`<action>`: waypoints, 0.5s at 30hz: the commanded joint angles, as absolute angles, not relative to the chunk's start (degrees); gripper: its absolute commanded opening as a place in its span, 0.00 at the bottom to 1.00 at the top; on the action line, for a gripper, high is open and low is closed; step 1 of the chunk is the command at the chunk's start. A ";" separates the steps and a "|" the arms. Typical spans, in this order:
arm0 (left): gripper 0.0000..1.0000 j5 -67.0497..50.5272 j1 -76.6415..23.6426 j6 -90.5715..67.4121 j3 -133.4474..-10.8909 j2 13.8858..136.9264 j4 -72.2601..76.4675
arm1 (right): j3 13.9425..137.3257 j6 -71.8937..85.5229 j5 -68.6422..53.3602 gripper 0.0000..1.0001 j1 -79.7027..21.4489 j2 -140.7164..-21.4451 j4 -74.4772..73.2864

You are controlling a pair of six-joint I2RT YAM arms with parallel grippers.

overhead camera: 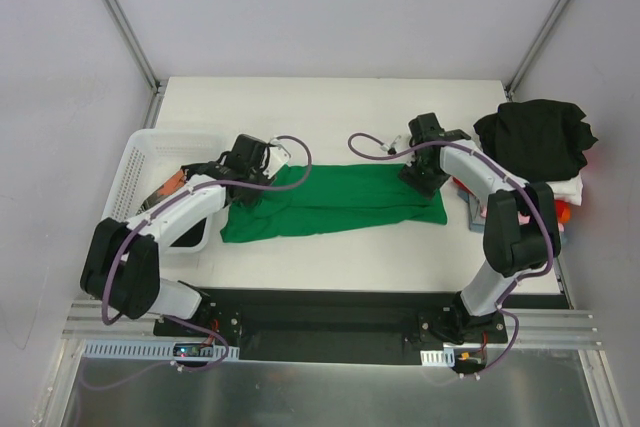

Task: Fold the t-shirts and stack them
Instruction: Fold the other side of the tshirt into a rectangle

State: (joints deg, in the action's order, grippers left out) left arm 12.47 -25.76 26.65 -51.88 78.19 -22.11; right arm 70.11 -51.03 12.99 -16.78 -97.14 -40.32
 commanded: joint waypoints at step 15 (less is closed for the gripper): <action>0.38 8.09 -23.03 27.60 -56.25 88.77 -16.17 | 71.28 -49.75 15.65 0.67 -18.19 -94.83 -41.75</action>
